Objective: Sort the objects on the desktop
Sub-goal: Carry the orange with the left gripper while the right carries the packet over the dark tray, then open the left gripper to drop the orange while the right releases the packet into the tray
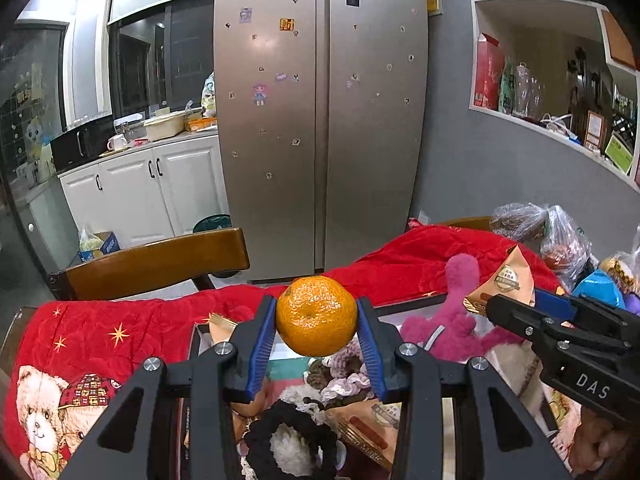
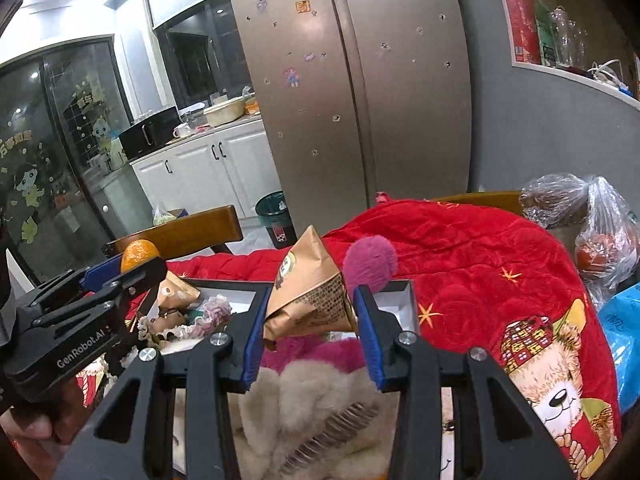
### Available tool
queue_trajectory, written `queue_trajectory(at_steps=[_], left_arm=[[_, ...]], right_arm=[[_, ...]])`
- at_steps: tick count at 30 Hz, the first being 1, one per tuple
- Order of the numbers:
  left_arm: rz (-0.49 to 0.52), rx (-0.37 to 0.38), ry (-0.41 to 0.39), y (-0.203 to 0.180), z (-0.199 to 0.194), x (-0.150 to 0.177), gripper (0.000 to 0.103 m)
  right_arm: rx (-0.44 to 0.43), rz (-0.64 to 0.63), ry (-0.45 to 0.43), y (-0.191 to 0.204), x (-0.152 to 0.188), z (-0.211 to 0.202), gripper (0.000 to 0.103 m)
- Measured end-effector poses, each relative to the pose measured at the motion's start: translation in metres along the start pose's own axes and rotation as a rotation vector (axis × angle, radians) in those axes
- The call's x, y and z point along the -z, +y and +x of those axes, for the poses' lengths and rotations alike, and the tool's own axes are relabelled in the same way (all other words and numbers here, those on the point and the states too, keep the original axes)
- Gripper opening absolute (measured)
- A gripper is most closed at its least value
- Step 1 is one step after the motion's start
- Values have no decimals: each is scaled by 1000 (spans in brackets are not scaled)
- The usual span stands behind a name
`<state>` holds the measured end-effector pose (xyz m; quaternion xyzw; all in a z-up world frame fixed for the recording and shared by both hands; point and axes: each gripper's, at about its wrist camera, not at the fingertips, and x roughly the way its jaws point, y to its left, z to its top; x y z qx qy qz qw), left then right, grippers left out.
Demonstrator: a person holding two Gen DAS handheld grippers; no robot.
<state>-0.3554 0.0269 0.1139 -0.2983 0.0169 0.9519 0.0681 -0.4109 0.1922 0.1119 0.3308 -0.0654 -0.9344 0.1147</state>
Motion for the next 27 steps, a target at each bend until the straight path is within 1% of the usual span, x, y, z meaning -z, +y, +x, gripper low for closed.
queue_trajectory(at_steps=[8,17,19,20,21,22,23,25,27], left_arm=[[-5,3,18,3,5,2,41],[9,-2,36,0,7,6,42],[-3,-14,40,2,7,5,64],[-12,-32,31,3,5,4,80],[-18,-42,16,5,2,3,83],[-25,-52,-9,7,-2,3,83],[-26,-53,-16,9,-5,2,83],[-17,-27,-9,11,-8,-1,83],[-8,-12,-4,13,-9,-3,83]], right_arm=[[6,-13,2,6,3,1,42],[0,-15,29,9,7,9,44],[-12,-8,23,9,7,7,45],[-29,3,17,8,7,5,47],[-50,18,8,7,6,3,50],[-61,28,0,6,4,0,59],[-76,36,-8,5,3,-2,70],[-109,35,-22,5,1,-7,77],[-96,29,-40,7,-1,-12,87]])
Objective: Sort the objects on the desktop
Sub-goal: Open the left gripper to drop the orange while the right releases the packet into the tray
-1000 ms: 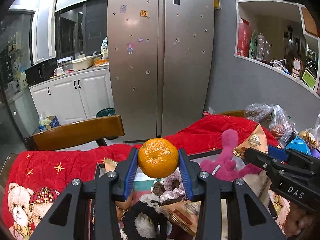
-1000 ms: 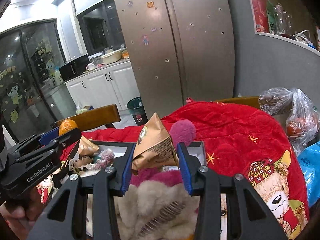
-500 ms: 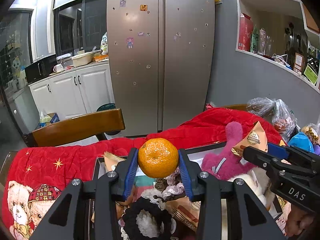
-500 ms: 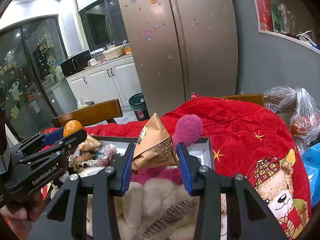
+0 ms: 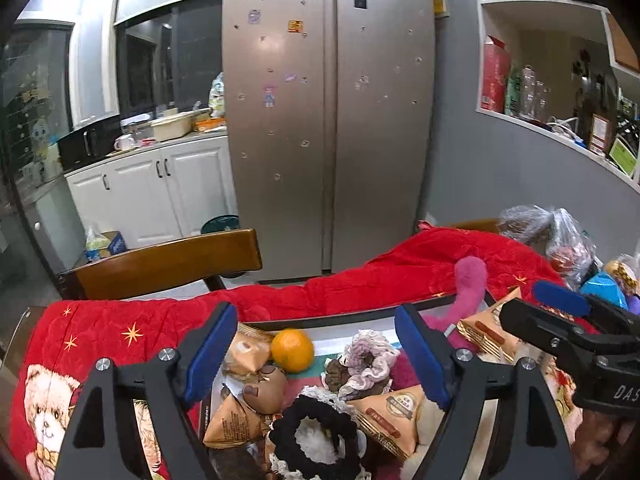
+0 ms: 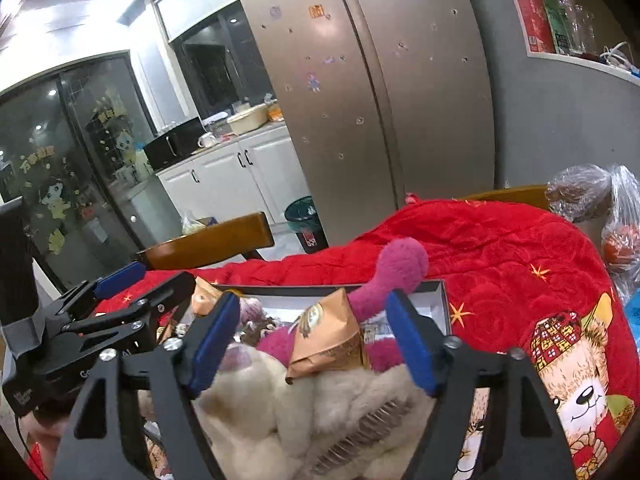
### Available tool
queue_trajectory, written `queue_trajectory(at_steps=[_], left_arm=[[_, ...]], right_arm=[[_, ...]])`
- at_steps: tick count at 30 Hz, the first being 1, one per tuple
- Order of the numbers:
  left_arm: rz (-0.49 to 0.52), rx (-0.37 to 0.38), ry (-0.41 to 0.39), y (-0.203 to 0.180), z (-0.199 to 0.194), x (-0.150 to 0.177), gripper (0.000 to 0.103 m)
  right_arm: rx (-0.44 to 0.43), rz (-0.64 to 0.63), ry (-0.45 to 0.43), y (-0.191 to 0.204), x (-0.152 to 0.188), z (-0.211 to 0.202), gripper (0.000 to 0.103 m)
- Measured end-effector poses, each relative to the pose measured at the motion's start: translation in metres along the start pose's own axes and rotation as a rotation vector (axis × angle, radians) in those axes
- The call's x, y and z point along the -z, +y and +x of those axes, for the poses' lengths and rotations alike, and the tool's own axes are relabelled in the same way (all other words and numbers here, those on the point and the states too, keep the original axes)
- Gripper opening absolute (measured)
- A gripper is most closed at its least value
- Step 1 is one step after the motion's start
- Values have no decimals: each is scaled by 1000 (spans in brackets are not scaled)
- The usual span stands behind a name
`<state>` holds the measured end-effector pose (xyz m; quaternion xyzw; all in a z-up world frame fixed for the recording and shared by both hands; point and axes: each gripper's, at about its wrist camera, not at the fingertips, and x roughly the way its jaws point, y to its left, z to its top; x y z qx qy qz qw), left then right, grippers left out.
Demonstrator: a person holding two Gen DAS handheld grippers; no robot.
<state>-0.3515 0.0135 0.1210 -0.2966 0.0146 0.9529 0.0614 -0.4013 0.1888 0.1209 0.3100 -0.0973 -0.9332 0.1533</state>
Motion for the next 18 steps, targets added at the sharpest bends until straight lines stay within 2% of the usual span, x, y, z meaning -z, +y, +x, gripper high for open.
queue_trajectory(at_steps=[4,11,18], left_arm=[[9,-33,13,2,2,-1,83],[-16,-27,12,7,1,-2,83],[-15,-33,-2,8,-4,-5,83]], right_arm=[[-28,14,-21,1,-3,-5,103],[14,-44,-40,11,-7,-12,103],[6,-35,-52,12,-8,-16,103]])
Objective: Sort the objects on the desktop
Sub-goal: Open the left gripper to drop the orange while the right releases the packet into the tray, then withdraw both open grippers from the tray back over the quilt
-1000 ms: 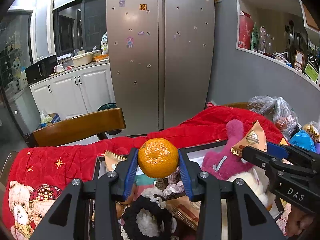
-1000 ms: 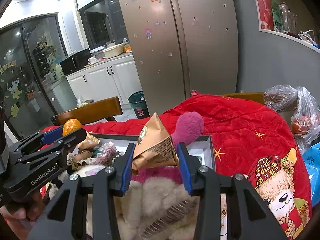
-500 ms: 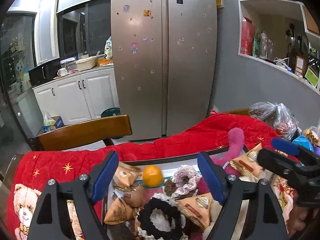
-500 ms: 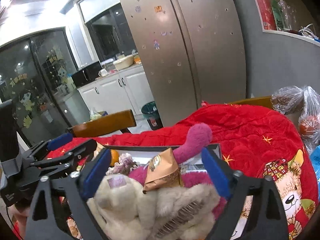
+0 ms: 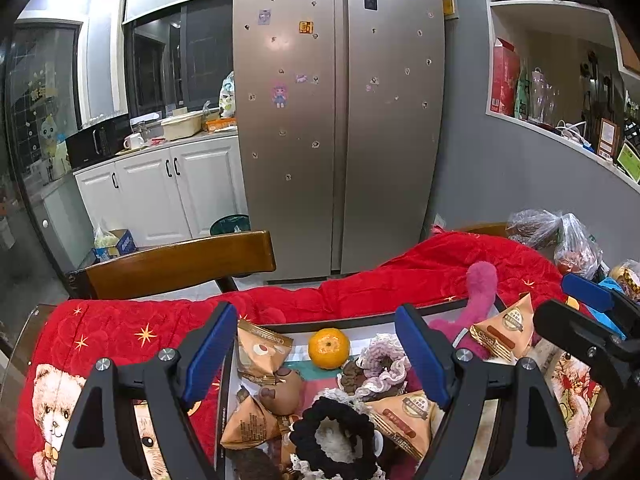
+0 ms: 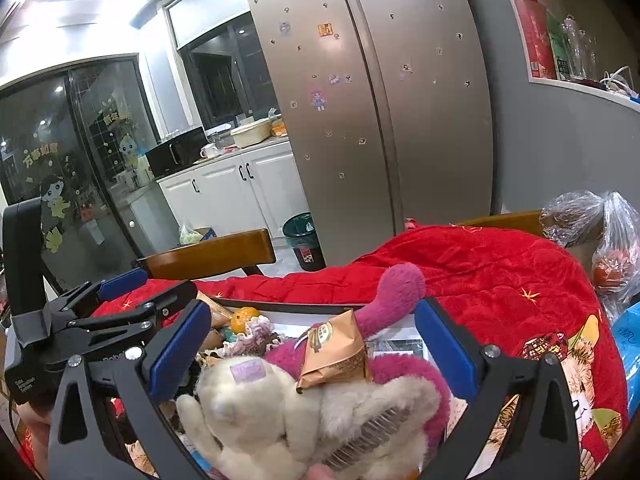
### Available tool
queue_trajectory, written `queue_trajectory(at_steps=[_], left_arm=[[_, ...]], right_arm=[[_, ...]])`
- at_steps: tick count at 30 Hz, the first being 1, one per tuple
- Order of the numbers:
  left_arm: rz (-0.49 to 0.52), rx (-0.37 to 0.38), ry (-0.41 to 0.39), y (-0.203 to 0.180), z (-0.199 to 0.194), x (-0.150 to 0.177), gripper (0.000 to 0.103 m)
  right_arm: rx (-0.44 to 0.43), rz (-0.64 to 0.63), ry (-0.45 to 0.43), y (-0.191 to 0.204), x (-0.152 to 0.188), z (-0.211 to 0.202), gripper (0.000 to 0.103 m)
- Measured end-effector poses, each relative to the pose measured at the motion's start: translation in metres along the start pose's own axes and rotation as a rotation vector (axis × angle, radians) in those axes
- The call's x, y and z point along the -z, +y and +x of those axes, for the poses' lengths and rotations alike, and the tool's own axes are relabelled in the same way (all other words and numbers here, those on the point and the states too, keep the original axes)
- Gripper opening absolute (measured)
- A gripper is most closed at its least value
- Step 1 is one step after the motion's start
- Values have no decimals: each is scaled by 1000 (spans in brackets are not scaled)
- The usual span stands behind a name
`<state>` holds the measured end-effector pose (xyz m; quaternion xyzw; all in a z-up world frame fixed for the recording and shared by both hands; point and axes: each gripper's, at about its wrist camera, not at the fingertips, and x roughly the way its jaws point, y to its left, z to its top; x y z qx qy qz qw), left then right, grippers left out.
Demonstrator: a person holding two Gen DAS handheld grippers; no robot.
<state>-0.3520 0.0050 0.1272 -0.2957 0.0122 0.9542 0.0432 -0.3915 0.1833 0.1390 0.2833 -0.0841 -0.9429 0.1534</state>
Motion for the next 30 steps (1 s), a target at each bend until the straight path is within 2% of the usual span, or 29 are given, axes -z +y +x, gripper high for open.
queue_trajectory(at_steps=[5,14,18,21,24,30], left_arm=[[-5,-7,-5,3,-2,-1,83],[-28,10,-28,10,-15,-6,83],[-33,20,-65,11,-30,-12,83],[-34,22,-84,11,-41,-16,83],[-32,29,-109,11,-54,-20,83],[-16,3,-146,8,-87,-26,83]], right_arm=[[-16,19,-15,-5,-3,-7,103],[-46,-67,-93,10,-6,-30,103],[-51,-65,-149,18,-8,-42,103],[-73,-75,-142,26,-12,-49,103],[-60,-108,-164,40,-15,-64,103],[-63,-152,-172,68,-15,-86,103]])
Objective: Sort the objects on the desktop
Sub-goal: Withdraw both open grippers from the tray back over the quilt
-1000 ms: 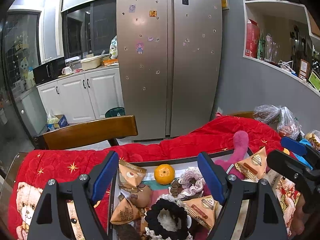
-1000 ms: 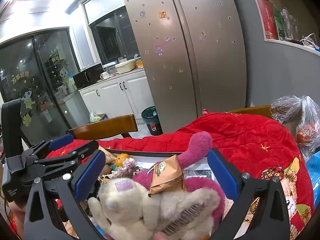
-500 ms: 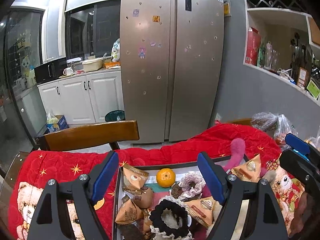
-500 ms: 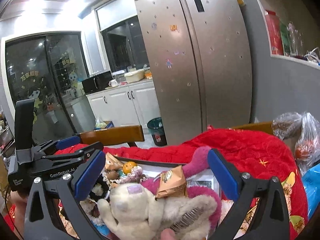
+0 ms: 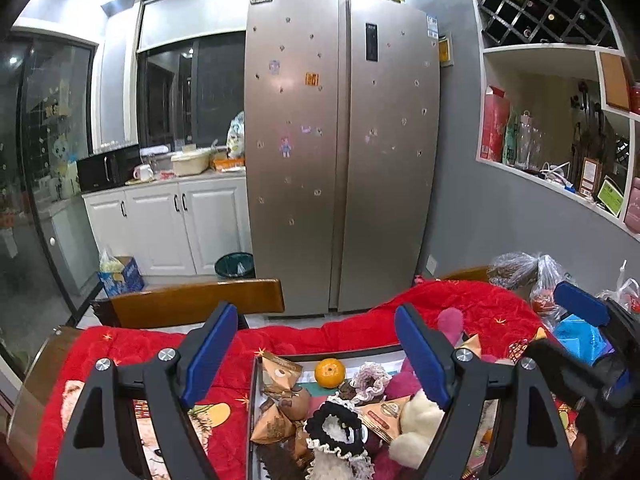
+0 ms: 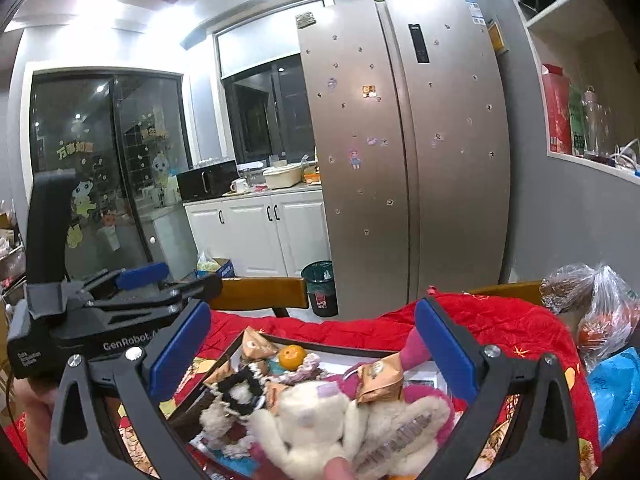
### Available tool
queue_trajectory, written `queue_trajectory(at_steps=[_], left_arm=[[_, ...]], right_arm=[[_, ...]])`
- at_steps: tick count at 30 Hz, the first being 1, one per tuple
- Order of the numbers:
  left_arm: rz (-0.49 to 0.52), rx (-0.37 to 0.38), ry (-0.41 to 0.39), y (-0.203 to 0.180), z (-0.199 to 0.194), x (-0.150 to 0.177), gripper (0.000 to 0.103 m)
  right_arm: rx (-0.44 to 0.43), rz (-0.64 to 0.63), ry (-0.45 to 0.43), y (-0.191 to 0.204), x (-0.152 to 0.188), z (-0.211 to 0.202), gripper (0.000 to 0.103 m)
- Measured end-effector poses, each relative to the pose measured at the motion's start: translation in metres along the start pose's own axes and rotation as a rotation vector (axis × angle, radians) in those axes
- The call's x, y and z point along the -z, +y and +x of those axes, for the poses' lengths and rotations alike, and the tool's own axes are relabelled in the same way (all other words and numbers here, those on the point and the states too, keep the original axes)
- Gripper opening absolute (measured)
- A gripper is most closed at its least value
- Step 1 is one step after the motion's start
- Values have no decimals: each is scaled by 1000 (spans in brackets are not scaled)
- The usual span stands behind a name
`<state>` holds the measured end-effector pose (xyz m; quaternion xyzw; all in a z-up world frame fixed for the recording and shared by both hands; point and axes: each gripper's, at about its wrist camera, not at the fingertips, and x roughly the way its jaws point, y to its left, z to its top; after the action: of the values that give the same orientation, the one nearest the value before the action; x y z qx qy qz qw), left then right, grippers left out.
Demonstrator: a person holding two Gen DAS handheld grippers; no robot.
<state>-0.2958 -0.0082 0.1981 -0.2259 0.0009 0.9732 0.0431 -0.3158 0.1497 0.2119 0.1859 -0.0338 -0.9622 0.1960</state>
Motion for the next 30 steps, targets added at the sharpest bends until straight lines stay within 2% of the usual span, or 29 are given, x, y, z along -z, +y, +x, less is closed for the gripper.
queue_trajectory(at_steps=[5,9,13,22,27,30], left_arm=[[-14,-18,-6,3,-23,-1,83],[-41,-5,-19,8,-44,1,83],[-16,-17,-7,10,-66,5,83],[26,-79,-53,-1,-135,19,83],[33,-33,-63,-8,-165,35,83],[42,-35,-62,-12,-178,43,83]], right_arm=[[-10,-32,-30,22,-2,-20,103],[-19,5,-41,28,-4,-34,103],[-17,-21,-35,36,-5,-50,103],[9,-85,-33,59,4,-103,103],[13,-86,-23,65,13,-128,103],[24,-97,-18,69,20,-143,103]])
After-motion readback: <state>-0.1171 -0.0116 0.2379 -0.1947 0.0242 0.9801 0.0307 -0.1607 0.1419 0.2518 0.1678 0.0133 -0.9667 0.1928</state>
